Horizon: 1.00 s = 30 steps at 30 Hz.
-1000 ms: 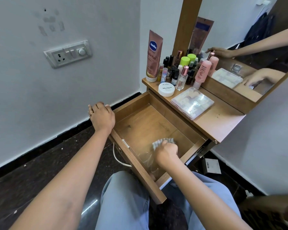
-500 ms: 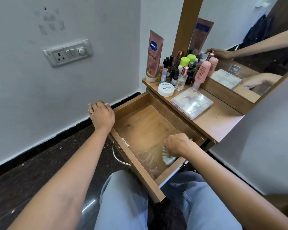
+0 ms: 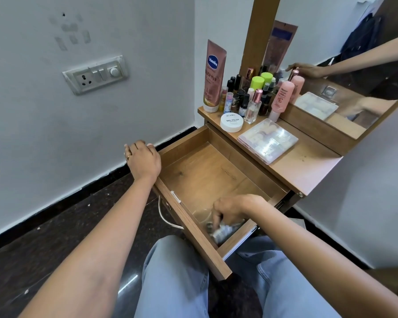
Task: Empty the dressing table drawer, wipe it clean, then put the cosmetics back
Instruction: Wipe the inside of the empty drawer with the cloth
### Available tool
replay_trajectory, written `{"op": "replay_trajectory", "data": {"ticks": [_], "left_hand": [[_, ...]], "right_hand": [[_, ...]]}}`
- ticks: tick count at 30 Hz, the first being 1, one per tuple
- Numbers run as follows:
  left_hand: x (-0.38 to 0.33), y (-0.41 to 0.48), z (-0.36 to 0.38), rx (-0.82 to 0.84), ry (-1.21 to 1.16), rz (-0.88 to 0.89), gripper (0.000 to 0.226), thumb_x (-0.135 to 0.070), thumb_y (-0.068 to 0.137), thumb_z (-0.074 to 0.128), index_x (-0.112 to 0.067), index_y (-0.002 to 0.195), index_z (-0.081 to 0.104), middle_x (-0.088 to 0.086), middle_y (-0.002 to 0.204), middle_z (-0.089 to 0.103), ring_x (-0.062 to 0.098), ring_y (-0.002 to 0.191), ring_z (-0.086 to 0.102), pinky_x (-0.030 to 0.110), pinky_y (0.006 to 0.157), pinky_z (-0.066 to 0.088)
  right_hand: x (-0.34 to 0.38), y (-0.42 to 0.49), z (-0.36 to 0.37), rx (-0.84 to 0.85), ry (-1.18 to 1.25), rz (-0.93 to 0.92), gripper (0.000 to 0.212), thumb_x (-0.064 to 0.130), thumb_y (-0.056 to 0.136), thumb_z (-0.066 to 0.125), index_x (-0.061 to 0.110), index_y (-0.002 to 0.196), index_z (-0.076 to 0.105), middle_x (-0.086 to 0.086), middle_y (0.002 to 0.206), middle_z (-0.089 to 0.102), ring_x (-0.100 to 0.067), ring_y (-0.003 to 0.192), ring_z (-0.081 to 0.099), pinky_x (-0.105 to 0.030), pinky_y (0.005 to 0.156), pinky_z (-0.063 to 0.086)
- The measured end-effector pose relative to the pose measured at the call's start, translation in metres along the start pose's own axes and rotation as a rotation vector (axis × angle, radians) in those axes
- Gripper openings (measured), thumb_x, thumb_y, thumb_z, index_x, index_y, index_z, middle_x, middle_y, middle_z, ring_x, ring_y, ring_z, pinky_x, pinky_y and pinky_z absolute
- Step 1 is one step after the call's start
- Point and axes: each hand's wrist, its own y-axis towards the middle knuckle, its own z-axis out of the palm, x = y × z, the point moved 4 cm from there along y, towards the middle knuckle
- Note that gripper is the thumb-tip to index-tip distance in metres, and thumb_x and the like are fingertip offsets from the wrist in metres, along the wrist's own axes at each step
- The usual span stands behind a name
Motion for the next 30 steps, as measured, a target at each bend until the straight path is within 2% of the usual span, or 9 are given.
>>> {"op": "replay_trajectory", "data": {"ticks": [4, 7, 9, 13, 17, 21, 24, 27, 30], "left_hand": [[-0.002, -0.002, -0.002, -0.002, -0.005, 0.003, 0.039, -0.021, 0.099, 0.033, 0.005, 0.12, 0.053, 0.027, 0.125, 0.055, 0.042, 0.13, 0.038, 0.041, 0.119, 0.012], [-0.002, -0.002, -0.002, 0.009, 0.0, -0.005, 0.04, -0.022, 0.099, 0.032, 0.004, 0.12, 0.053, 0.026, 0.126, 0.055, 0.042, 0.13, 0.038, 0.041, 0.118, 0.014], [-0.002, -0.001, -0.001, 0.018, -0.001, -0.007, 0.04, -0.023, 0.099, 0.032, 0.003, 0.121, 0.053, 0.025, 0.127, 0.055, 0.042, 0.131, 0.038, 0.042, 0.118, 0.014], [-0.003, -0.002, -0.004, 0.017, -0.004, -0.012, 0.039, -0.022, 0.1, 0.032, 0.004, 0.121, 0.053, 0.026, 0.128, 0.054, 0.042, 0.132, 0.036, 0.042, 0.118, 0.014], [-0.008, -0.005, -0.008, 0.011, -0.011, -0.018, 0.039, -0.021, 0.101, 0.032, 0.005, 0.121, 0.052, 0.027, 0.13, 0.052, 0.043, 0.135, 0.032, 0.042, 0.117, 0.014], [-0.006, -0.004, -0.007, 0.017, -0.023, -0.024, 0.039, -0.021, 0.1, 0.031, 0.005, 0.12, 0.052, 0.027, 0.129, 0.053, 0.042, 0.134, 0.033, 0.042, 0.118, 0.014], [-0.007, -0.006, -0.009, 0.018, -0.032, -0.027, 0.039, -0.021, 0.101, 0.032, 0.005, 0.122, 0.052, 0.027, 0.13, 0.052, 0.042, 0.134, 0.033, 0.042, 0.118, 0.014], [-0.008, -0.007, -0.01, 0.016, -0.02, -0.016, 0.039, -0.021, 0.101, 0.032, 0.006, 0.122, 0.052, 0.027, 0.129, 0.052, 0.042, 0.134, 0.033, 0.042, 0.118, 0.014], [-0.006, -0.007, -0.008, 0.021, -0.004, -0.01, 0.04, -0.021, 0.1, 0.032, 0.006, 0.12, 0.053, 0.027, 0.127, 0.054, 0.042, 0.131, 0.036, 0.042, 0.118, 0.015]], "right_hand": [[-0.004, 0.018, -0.02, -0.193, 0.05, 0.0, 0.037, -0.012, 0.082, 0.049, 0.003, 0.111, 0.067, -0.006, 0.124, 0.063, -0.02, 0.115, 0.058, -0.026, 0.096, 0.048], [-0.004, 0.031, -0.034, -0.487, 0.004, -0.001, 0.043, -0.003, 0.084, 0.054, 0.021, 0.116, 0.068, 0.003, 0.123, 0.064, -0.018, 0.108, 0.061, -0.032, 0.083, 0.052], [-0.001, 0.032, -0.037, -0.624, -0.034, -0.032, 0.048, 0.0, 0.084, 0.052, 0.029, 0.121, 0.065, 0.006, 0.124, 0.062, -0.017, 0.111, 0.056, -0.033, 0.083, 0.049], [0.004, 0.03, -0.018, -0.468, -0.156, -0.122, 0.043, 0.006, 0.082, 0.057, 0.025, 0.119, 0.065, 0.006, 0.127, 0.06, -0.018, 0.114, 0.056, -0.035, 0.089, 0.049], [-0.005, 0.011, -0.003, -0.362, -0.173, -0.132, 0.035, 0.016, 0.078, 0.07, 0.031, 0.11, 0.069, 0.013, 0.12, 0.062, -0.012, 0.103, 0.06, -0.033, 0.087, 0.05], [-0.011, -0.001, 0.012, -0.172, -0.153, -0.122, 0.04, 0.005, 0.078, 0.069, 0.023, 0.114, 0.07, 0.005, 0.128, 0.06, -0.016, 0.112, 0.057, -0.023, 0.092, 0.041], [-0.007, 0.001, 0.01, -0.075, -0.172, -0.128, 0.042, 0.001, 0.081, 0.066, 0.019, 0.119, 0.067, 0.002, 0.128, 0.06, -0.018, 0.112, 0.057, -0.029, 0.094, 0.047], [0.001, 0.01, 0.001, -0.112, -0.225, -0.144, 0.039, 0.003, 0.08, 0.064, 0.023, 0.113, 0.07, 0.006, 0.123, 0.063, -0.015, 0.107, 0.06, -0.03, 0.081, 0.053], [0.002, 0.022, -0.013, -0.273, -0.204, -0.137, 0.036, 0.009, 0.083, 0.061, 0.031, 0.109, 0.071, 0.01, 0.12, 0.064, -0.012, 0.1, 0.061, -0.022, 0.064, 0.044]]}}
